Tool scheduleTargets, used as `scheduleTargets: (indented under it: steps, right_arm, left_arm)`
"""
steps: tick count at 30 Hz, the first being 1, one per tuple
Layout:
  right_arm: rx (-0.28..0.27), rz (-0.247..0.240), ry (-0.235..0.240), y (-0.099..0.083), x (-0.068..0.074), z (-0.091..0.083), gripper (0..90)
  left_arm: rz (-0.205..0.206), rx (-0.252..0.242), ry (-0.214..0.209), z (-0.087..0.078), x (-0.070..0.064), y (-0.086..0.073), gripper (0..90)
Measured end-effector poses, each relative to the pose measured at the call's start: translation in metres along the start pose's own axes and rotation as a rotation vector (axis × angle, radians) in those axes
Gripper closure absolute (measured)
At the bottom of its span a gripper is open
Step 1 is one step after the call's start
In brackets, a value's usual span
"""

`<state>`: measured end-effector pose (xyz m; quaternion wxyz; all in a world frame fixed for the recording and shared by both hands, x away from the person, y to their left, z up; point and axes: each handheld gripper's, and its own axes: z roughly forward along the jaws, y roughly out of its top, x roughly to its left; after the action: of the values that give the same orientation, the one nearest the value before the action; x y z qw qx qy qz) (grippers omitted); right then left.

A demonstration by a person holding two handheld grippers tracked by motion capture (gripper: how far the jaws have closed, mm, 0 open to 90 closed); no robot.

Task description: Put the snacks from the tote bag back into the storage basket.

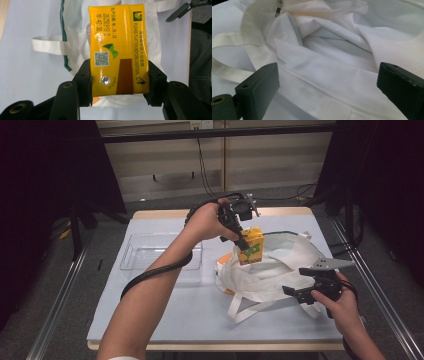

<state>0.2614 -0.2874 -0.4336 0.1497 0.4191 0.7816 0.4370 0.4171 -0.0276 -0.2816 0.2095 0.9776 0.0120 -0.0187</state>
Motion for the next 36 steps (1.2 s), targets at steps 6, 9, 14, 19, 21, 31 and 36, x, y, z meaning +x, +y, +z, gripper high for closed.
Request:
scheduleTargets:
  steps: [6, 9, 14, 19, 21, 31, 36]
  right_arm:
    - [0.003, -0.004, 0.001, 0.000, 0.001, 0.001, 4.3]
    - [0.002, -0.008, 0.002, 0.000, 0.001, 0.001, 4.3]
    - [0.000, -0.007, 0.000, 0.000, 0.001, 0.001, 4.3]
    - [-0.001, -0.009, 0.003, 0.001, 0.002, 0.001, 4.3]
    - [0.000, -0.009, 0.005, 0.001, 0.003, 0.001, 4.3]
    - [-0.004, -0.004, 0.013, 0.001, 0.003, 0.000, 4.4]
    - [-0.004, -0.001, 0.015, 0.001, 0.004, 0.000, 4.4]
  left_arm:
    - [0.009, 0.007, 0.019, -0.009, 0.001, -0.006, 50.4]
    - [0.013, 0.011, 0.024, -0.013, 0.002, -0.010, 50.4]
    - [0.017, 0.014, 0.033, -0.019, 0.003, -0.016, 50.4]
    - [0.020, 0.021, 0.032, -0.023, 0.003, -0.021, 50.4]
    - [0.010, 0.011, 0.028, -0.025, 0.004, -0.023, 50.4]
    - [0.012, 0.024, 0.048, -0.036, 0.006, -0.038, 50.3]
    - [0.017, 0.030, 0.058, -0.039, 0.008, -0.047, 50.3]
